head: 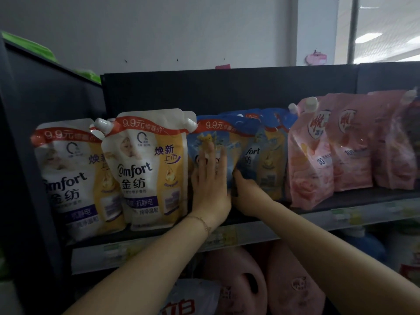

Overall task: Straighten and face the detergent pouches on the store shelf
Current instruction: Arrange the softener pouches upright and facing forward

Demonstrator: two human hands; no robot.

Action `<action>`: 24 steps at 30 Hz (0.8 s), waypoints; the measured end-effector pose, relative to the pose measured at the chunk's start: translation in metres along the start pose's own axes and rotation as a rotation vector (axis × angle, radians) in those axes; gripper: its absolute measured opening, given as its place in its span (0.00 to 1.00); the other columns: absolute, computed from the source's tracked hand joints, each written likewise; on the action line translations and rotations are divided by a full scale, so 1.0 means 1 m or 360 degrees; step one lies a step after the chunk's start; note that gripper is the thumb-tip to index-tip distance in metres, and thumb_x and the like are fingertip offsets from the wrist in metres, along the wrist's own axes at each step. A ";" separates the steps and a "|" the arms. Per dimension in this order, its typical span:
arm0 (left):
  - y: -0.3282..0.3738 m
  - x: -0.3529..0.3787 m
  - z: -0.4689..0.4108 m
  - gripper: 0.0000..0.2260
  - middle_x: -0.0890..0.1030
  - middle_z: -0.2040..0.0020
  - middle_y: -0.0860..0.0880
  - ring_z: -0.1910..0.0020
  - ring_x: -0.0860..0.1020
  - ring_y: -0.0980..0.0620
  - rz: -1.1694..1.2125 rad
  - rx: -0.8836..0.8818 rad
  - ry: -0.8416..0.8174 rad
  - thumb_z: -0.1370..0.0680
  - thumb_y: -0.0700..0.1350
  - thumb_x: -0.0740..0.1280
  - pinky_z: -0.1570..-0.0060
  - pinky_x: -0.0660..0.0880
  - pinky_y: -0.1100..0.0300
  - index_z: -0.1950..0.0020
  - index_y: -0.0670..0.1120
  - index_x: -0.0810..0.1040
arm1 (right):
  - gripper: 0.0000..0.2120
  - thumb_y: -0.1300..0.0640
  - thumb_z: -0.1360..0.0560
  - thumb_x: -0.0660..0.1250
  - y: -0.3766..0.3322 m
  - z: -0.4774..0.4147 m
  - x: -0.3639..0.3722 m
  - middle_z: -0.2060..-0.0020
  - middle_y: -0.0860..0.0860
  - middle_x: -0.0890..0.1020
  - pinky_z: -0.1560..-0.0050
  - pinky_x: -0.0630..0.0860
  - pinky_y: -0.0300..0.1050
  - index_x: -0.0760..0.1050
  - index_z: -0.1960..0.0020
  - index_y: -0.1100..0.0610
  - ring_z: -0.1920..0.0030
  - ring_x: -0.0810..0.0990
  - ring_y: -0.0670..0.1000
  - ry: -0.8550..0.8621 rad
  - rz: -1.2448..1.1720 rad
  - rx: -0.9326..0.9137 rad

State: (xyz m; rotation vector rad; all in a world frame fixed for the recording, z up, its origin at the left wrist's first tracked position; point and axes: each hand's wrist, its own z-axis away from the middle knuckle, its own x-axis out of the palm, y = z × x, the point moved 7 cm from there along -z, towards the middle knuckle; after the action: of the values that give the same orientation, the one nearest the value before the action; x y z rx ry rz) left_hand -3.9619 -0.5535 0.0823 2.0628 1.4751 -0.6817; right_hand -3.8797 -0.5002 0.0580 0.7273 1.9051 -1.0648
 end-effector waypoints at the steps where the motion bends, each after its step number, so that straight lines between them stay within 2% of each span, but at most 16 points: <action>1: 0.002 -0.001 -0.006 0.47 0.24 0.27 0.47 0.27 0.27 0.46 -0.0123 0.0083 0.0026 0.23 0.40 0.66 0.28 0.38 0.49 0.27 0.52 0.26 | 0.34 0.56 0.20 0.63 0.001 0.001 0.001 0.48 0.58 0.79 0.69 0.70 0.41 0.46 0.23 0.57 0.64 0.76 0.50 -0.0019 -0.0006 -0.0014; 2: 0.001 -0.001 -0.012 0.48 0.24 0.27 0.46 0.28 0.26 0.45 -0.0230 0.0133 0.0023 0.23 0.39 0.67 0.29 0.36 0.49 0.27 0.52 0.26 | 0.37 0.54 0.21 0.64 0.002 0.001 0.002 0.46 0.58 0.79 0.65 0.73 0.43 0.43 0.22 0.56 0.60 0.78 0.52 -0.0067 -0.0009 -0.0023; 4: -0.006 0.003 -0.025 0.51 0.24 0.28 0.42 0.29 0.25 0.41 -0.0335 0.0084 -0.0122 0.24 0.44 0.69 0.31 0.34 0.47 0.28 0.51 0.24 | 0.43 0.50 0.22 0.67 0.006 0.004 0.002 0.38 0.58 0.76 0.53 0.77 0.48 0.38 0.22 0.55 0.48 0.79 0.56 -0.0176 -0.0027 -0.0028; 5: -0.010 0.005 -0.031 0.52 0.24 0.28 0.40 0.29 0.26 0.39 -0.0353 0.0034 -0.0221 0.24 0.48 0.70 0.30 0.36 0.45 0.29 0.50 0.23 | 0.44 0.48 0.23 0.67 0.008 0.007 0.000 0.35 0.57 0.74 0.48 0.77 0.49 0.40 0.22 0.54 0.43 0.78 0.56 -0.0204 -0.0051 -0.0029; 7: -0.013 0.006 -0.040 0.54 0.24 0.28 0.40 0.29 0.27 0.37 -0.0371 -0.0001 -0.0407 0.27 0.55 0.72 0.29 0.39 0.40 0.27 0.49 0.25 | 0.39 0.45 0.24 0.68 0.012 0.013 -0.007 0.34 0.54 0.73 0.47 0.74 0.45 0.50 0.22 0.55 0.40 0.76 0.55 -0.0182 -0.0047 -0.0019; 9: -0.016 0.005 -0.048 0.57 0.24 0.28 0.40 0.29 0.26 0.38 -0.0360 -0.0027 -0.0527 0.30 0.59 0.73 0.29 0.39 0.40 0.26 0.49 0.26 | 0.28 0.45 0.23 0.67 0.018 0.020 -0.016 0.38 0.53 0.76 0.52 0.74 0.44 0.63 0.29 0.55 0.43 0.77 0.54 -0.0059 0.0041 -0.0028; 11: -0.022 0.005 -0.055 0.59 0.23 0.28 0.40 0.29 0.26 0.38 -0.0359 -0.0053 -0.0564 0.32 0.61 0.73 0.29 0.38 0.40 0.26 0.50 0.27 | 0.21 0.46 0.24 0.67 0.024 0.029 -0.023 0.42 0.53 0.78 0.51 0.76 0.46 0.70 0.36 0.55 0.46 0.78 0.54 0.0101 0.0039 -0.0015; 13: -0.025 0.006 -0.057 0.60 0.23 0.28 0.41 0.29 0.25 0.39 -0.0370 -0.0057 -0.0562 0.33 0.63 0.73 0.29 0.38 0.40 0.26 0.49 0.26 | 0.17 0.48 0.24 0.67 0.031 0.038 -0.028 0.45 0.53 0.79 0.52 0.76 0.47 0.73 0.40 0.57 0.47 0.78 0.54 0.0257 0.0006 0.0013; 16: -0.025 0.012 -0.054 0.58 0.23 0.29 0.41 0.29 0.25 0.39 -0.0407 -0.0048 -0.0527 0.31 0.63 0.72 0.29 0.39 0.40 0.25 0.48 0.28 | 0.12 0.51 0.25 0.68 0.043 0.049 -0.039 0.53 0.51 0.75 0.58 0.68 0.41 0.74 0.46 0.59 0.50 0.77 0.53 0.0475 -0.0008 0.0082; 19: -0.018 0.014 -0.044 0.53 0.23 0.28 0.42 0.29 0.25 0.39 -0.0406 -0.0011 -0.0448 0.28 0.58 0.72 0.28 0.40 0.41 0.23 0.49 0.33 | 0.07 0.54 0.25 0.67 0.056 0.055 -0.045 0.59 0.49 0.73 0.61 0.66 0.40 0.74 0.52 0.58 0.58 0.74 0.50 0.0539 -0.0006 0.0134; 21: -0.012 0.015 -0.035 0.51 0.24 0.28 0.42 0.29 0.25 0.41 -0.0395 0.0080 -0.0401 0.28 0.57 0.72 0.28 0.40 0.42 0.23 0.49 0.35 | 0.07 0.55 0.25 0.66 0.065 0.054 -0.048 0.64 0.49 0.75 0.66 0.66 0.40 0.73 0.58 0.58 0.61 0.75 0.51 0.0532 0.0000 0.0124; 22: -0.009 0.018 -0.030 0.51 0.24 0.27 0.42 0.29 0.25 0.42 -0.0409 0.0134 -0.0402 0.27 0.57 0.72 0.28 0.39 0.43 0.23 0.48 0.35 | 0.06 0.55 0.25 0.66 0.070 0.054 -0.050 0.65 0.48 0.75 0.69 0.66 0.38 0.74 0.57 0.58 0.62 0.75 0.50 0.0511 0.0015 0.0117; 24: -0.007 0.022 -0.019 0.49 0.25 0.27 0.43 0.30 0.25 0.44 -0.0420 0.0201 -0.0426 0.27 0.57 0.70 0.28 0.37 0.44 0.22 0.48 0.36 | 0.06 0.55 0.25 0.67 0.079 0.052 -0.055 0.62 0.48 0.77 0.67 0.69 0.37 0.77 0.51 0.58 0.62 0.76 0.49 0.0438 0.0062 0.0085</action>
State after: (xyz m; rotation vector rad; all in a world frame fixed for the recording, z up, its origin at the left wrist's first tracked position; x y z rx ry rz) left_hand -3.9602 -0.5233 0.0811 1.7942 1.5923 -1.1337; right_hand -3.7708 -0.5132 0.0569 0.9791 2.0894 -1.0374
